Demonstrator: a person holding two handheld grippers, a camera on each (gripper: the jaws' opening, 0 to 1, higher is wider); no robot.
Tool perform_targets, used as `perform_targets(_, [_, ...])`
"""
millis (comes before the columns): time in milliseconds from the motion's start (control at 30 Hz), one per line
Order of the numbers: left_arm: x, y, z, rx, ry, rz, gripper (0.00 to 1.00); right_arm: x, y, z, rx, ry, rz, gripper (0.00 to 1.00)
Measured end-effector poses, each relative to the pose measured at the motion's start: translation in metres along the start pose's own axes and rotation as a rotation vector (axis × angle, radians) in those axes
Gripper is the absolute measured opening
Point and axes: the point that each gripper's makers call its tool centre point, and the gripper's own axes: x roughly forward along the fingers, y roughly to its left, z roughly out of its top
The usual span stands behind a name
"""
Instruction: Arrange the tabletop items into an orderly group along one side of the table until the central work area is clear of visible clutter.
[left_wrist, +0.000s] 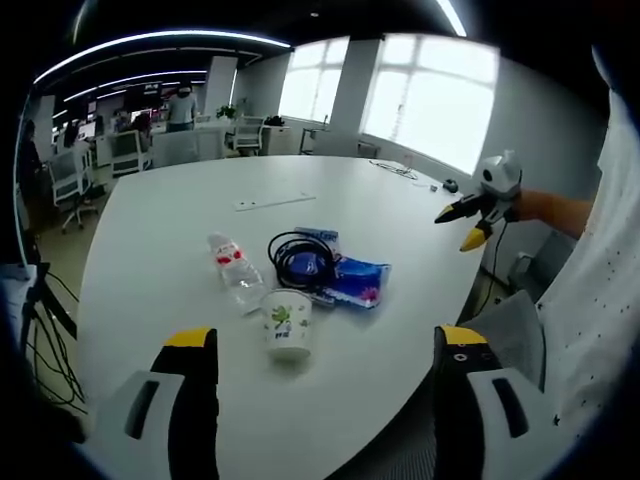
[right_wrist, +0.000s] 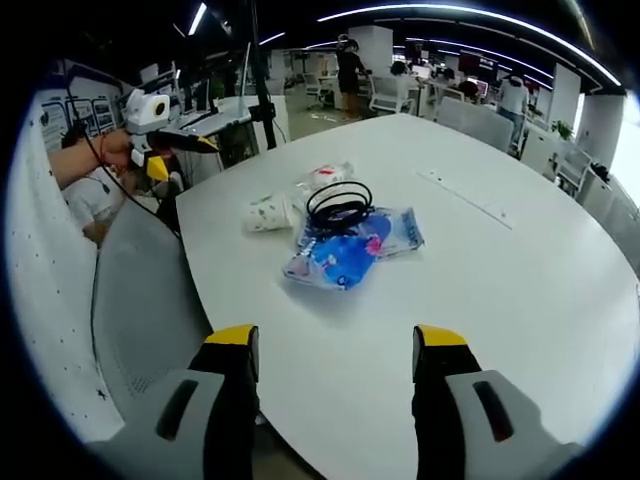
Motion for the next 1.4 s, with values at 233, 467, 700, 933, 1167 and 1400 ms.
perform_targets(233, [0.003,0.004,0.003,0.001,-0.002,0.001,0.91,0.004,-0.005,0.004,0.0,-0.003,0.002,0.61])
perform_targets(467, [0.008,0.008,0.006,0.002,-0.001,-0.001,0.91,0.011,-0.004,0.01,-0.004,-0.004,0.012,0.61])
perform_targets(700, [0.013,0.012,0.008,-0.001,0.0,-0.003,0.91,0.017,-0.006,0.017,-0.005,-0.011,0.019,0.61])
perform_targets(933, [0.018,0.015,0.01,-0.003,0.001,-0.008,0.91,0.024,-0.008,0.023,-0.011,-0.01,0.026,0.61])
perform_targets(1167, [0.026,0.021,0.017,0.001,0.001,-0.016,0.91,0.033,-0.011,0.032,-0.017,-0.014,0.034,0.61])
perform_targets(1400, [0.036,0.026,0.026,0.011,-0.003,-0.027,0.91,0.041,-0.014,0.042,-0.022,-0.022,0.04,0.61])
